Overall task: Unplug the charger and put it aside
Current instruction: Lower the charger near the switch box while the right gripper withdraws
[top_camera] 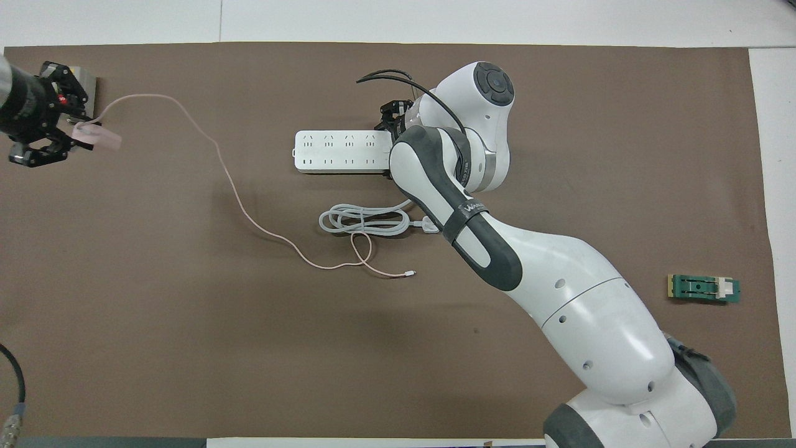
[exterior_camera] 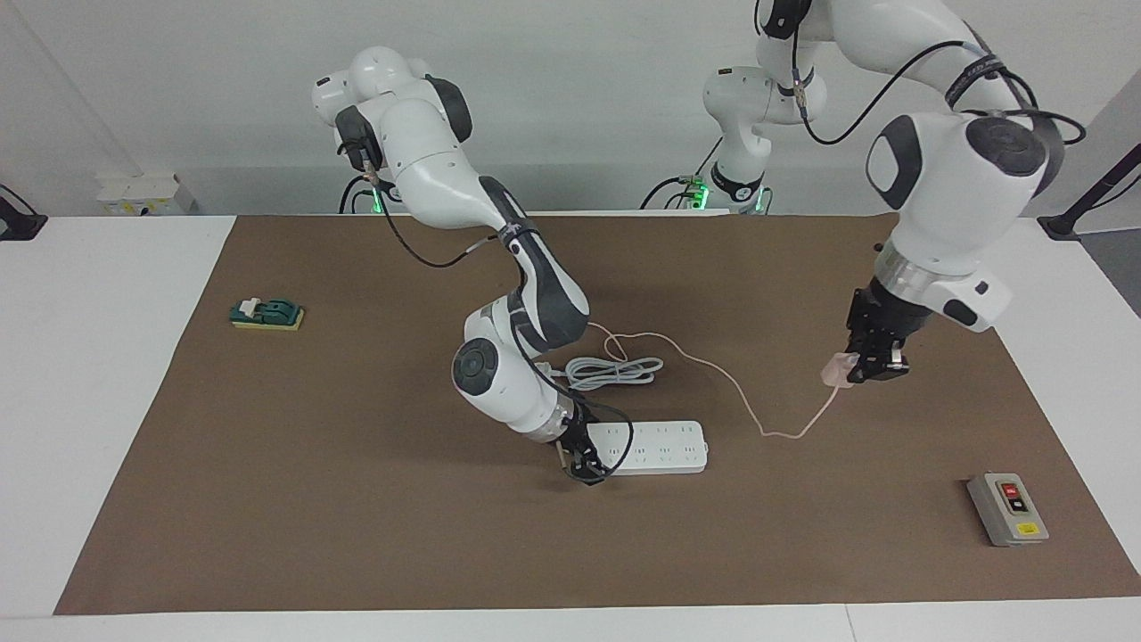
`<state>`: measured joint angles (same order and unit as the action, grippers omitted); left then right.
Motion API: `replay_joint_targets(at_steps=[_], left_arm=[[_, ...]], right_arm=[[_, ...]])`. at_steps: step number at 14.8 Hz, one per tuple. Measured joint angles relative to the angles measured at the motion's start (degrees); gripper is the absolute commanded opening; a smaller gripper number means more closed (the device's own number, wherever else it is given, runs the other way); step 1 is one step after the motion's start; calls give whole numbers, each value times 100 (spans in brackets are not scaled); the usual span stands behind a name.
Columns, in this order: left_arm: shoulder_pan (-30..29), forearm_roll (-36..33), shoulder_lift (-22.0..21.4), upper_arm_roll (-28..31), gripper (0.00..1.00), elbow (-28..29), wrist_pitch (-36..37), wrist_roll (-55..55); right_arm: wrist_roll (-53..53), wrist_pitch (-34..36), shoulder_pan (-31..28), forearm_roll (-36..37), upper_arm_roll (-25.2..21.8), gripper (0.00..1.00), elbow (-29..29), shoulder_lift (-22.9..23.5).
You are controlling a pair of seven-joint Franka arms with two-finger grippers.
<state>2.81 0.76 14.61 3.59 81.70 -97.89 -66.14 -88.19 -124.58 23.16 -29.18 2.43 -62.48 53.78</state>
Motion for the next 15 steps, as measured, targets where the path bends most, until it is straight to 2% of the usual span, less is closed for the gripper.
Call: replay_joint_targets(at_steps=[2,4,5,7,8,11,12,15], left_arm=[[-435,2,-93,2,0,280,-12,1266],[-658,7,-246,0,0,802,-368,2120],[-689,8,-339,-4,9,1104,-630,2311],[-687,8,-519,-49,81,1664,-1081,2461],[-685,8,-591,-77,100,1869,-1216,2529],[-681,8,-745,-111,100,2102,-1276,2777],[-669,5,-802,-137,100,2083,-1237,2924],[-647,3,-826,-146,100,1650,-614,3607]], right_arm=[[3,197,-15,86,-33,100,55,-164],[15,295,-61,193,-192,100,144,-478],[54,443,-109,280,-254,100,156,-660],[428,958,-251,540,-300,100,160,-1033],[742,1240,-326,634,-303,100,161,-1198],[1974,2092,-616,856,-320,100,150,-1693],[2806,2474,-823,1080,-321,100,86,-2006],[4687,2866,-1095,1633,-326,100,-240,-2600]])
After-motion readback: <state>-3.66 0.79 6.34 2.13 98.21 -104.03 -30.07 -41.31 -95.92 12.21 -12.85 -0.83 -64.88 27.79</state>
